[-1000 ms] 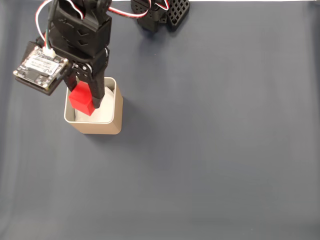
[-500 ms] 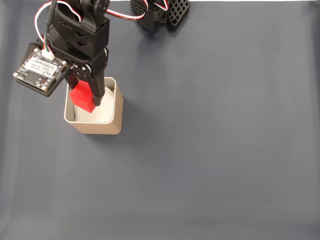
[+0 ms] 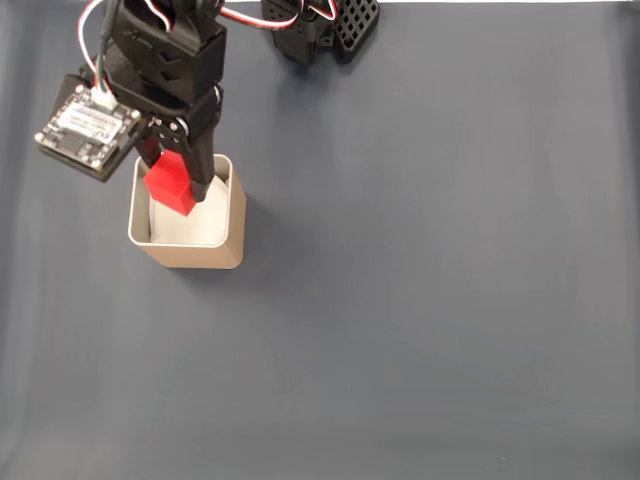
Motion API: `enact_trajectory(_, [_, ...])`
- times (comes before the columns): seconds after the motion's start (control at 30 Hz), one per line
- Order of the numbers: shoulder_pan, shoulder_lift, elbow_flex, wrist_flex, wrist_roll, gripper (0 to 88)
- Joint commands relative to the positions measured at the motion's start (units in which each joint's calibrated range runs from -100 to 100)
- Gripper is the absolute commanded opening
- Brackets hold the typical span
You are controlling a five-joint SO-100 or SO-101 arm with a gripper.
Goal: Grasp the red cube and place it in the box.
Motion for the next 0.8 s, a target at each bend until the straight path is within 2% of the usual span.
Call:
enact_trajectory(0.0, [0.9, -2.8, 0.5, -0.8, -0.1, 11.5])
enact_trajectory(0.1, [1.6, -3.1, 1.7, -1.9, -1.0, 25.3])
enact_trajectory(0.3, [2.3, -3.4, 4.0, -5.6, -2.1, 40.9])
enact_trajectory(0.47, [2.6, -3.7, 4.8, -6.8, -2.2, 46.6])
enact_trajectory(0.77, [2.6, -3.8, 5.5, -8.1, -2.3, 49.1])
